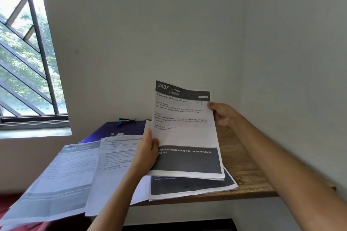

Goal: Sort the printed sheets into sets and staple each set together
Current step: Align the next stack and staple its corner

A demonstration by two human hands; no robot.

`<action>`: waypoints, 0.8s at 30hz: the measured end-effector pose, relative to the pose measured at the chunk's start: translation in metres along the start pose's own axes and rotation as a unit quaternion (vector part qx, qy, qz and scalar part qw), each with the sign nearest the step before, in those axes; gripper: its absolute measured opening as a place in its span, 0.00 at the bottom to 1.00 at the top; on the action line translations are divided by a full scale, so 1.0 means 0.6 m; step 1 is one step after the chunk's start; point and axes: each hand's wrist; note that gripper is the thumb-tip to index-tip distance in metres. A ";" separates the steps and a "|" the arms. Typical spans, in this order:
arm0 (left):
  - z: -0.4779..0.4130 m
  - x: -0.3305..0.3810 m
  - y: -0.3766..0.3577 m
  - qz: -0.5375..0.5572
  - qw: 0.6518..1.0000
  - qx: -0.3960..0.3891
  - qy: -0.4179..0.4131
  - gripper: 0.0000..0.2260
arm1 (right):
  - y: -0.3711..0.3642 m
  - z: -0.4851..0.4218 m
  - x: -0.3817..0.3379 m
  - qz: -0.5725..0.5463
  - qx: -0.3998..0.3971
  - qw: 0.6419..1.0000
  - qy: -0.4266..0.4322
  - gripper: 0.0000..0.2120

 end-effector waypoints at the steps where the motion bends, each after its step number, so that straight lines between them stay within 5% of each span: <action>1: -0.001 -0.001 0.001 -0.005 1.000 -0.006 0.001 0.02 | 0.002 -0.003 -0.007 -0.003 0.009 1.000 0.008 0.06; 9: -0.005 0.006 -0.001 0.010 1.000 -0.016 0.013 0.02 | 0.010 -0.006 -0.031 -0.018 0.066 0.996 0.060 0.07; 13: -0.017 0.020 -0.006 0.041 0.999 0.022 0.026 0.05 | 0.015 0.017 0.005 0.065 -0.012 0.998 -0.007 0.14; 19: -0.059 0.043 -0.013 0.045 0.995 0.084 0.030 0.06 | 0.021 0.039 0.034 0.101 -0.083 0.991 -0.016 0.10; 24: -0.090 0.067 -0.028 0.033 0.993 0.113 -0.008 0.02 | 0.001 0.041 0.035 0.127 0.051 0.980 0.144 0.10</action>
Point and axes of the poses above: each hand's wrist, its own z-axis away from the middle knuckle, its own y-axis out of the back of the hand, x = y × z, and after that the axes turned 6 degrees about -y, right-handed
